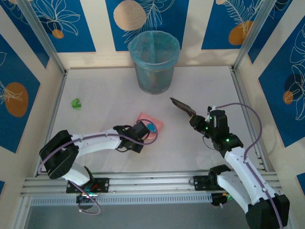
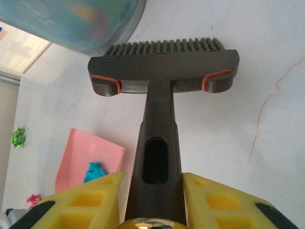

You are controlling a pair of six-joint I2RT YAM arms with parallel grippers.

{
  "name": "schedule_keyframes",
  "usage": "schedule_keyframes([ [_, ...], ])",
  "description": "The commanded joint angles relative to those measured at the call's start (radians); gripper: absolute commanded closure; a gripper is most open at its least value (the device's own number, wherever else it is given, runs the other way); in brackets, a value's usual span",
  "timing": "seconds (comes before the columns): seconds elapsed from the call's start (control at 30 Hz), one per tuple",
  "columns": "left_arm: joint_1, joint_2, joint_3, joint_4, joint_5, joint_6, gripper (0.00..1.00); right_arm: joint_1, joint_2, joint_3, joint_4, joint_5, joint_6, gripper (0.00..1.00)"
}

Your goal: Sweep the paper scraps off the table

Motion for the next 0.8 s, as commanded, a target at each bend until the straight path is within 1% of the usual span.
schedule_keyframes([
  [0.0,0.009,-0.042,-0.014,0.009,-0.052,-0.005,1.0,0.001,-0.025,-0.032,0.197,-0.063,0.037,1.0],
  [0.1,0.009,-0.063,-0.028,0.02,-0.066,-0.005,1.0,0.023,-0.032,-0.069,0.224,-0.024,0.045,1.0],
  [0.2,0.009,-0.093,-0.046,0.033,-0.083,-0.008,1.0,0.05,-0.026,-0.138,0.331,-0.008,0.051,1.0],
  [0.27,0.01,-0.117,-0.063,0.055,-0.082,-0.008,1.0,0.066,-0.015,-0.151,0.385,-0.016,0.044,1.0],
  [0.33,0.01,-0.139,-0.077,0.071,-0.088,-0.003,1.0,0.095,-0.015,-0.133,0.376,-0.001,0.019,1.0],
  [0.43,0.012,-0.184,-0.1,0.098,-0.104,0.008,1.0,0.169,-0.02,-0.147,0.392,0.094,-0.016,1.0],
  [0.5,0.022,-0.208,-0.114,0.11,-0.096,0.019,1.0,0.216,-0.013,-0.165,0.423,0.157,-0.038,1.0],
  [0.63,0.03,-0.229,-0.113,0.099,-0.082,0.026,1.0,0.245,0.012,-0.137,0.391,0.191,-0.035,1.0],
  [0.77,0.029,-0.256,-0.06,0.006,-0.102,0.008,1.0,0.255,-0.001,-0.111,0.329,0.226,-0.027,1.0],
])
